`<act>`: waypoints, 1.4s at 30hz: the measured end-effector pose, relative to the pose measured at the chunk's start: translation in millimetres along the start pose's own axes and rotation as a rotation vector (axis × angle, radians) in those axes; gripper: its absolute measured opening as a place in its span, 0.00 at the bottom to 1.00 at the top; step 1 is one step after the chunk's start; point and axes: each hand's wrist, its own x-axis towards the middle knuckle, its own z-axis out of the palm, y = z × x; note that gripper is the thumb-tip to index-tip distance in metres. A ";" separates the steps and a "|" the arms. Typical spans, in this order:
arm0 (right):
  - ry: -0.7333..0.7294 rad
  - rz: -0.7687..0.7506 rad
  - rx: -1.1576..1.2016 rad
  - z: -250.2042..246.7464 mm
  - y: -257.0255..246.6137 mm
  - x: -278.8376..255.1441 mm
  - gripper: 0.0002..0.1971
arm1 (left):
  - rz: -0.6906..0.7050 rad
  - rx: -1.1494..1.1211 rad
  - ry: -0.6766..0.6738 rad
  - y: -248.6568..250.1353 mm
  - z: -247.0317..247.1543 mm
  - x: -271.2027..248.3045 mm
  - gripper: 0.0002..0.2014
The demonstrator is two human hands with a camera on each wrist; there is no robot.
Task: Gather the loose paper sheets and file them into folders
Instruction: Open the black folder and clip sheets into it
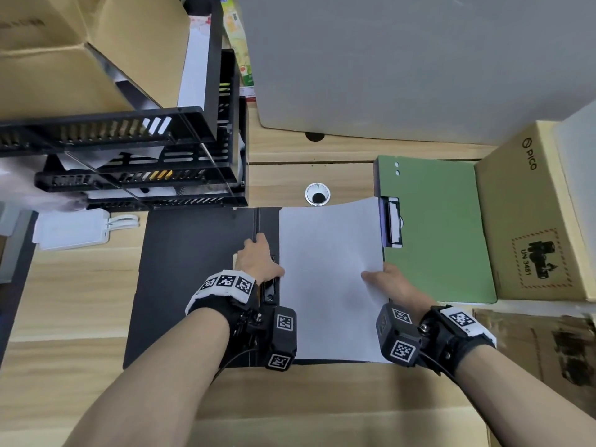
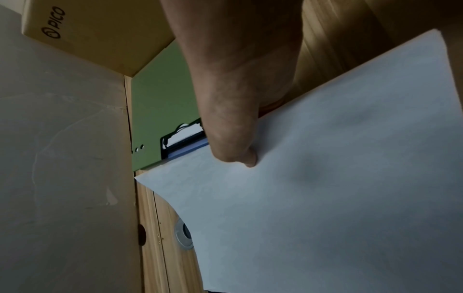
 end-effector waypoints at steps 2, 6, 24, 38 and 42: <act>-0.004 -0.003 -0.006 2.4 -0.3 -2.1 0.08 | -0.021 0.026 0.011 2.8 1.7 -0.3 0.40; -0.011 -0.017 0.014 4.8 4.0 -0.3 0.06 | -0.019 0.043 0.008 4.5 0.1 -0.6 0.40; -0.028 -0.146 -0.019 9.5 8.2 -6.4 0.09 | 0.069 -0.115 -0.041 -15.0 -5.1 -10.8 0.30; 0.065 -0.262 0.016 10.7 21.2 -10.8 0.07 | 0.108 -0.161 -0.012 -19.2 -4.2 -12.0 0.29; 0.053 -0.253 -0.013 11.7 22.4 -8.0 0.07 | 0.087 -0.175 -0.008 -20.1 -3.0 -11.7 0.30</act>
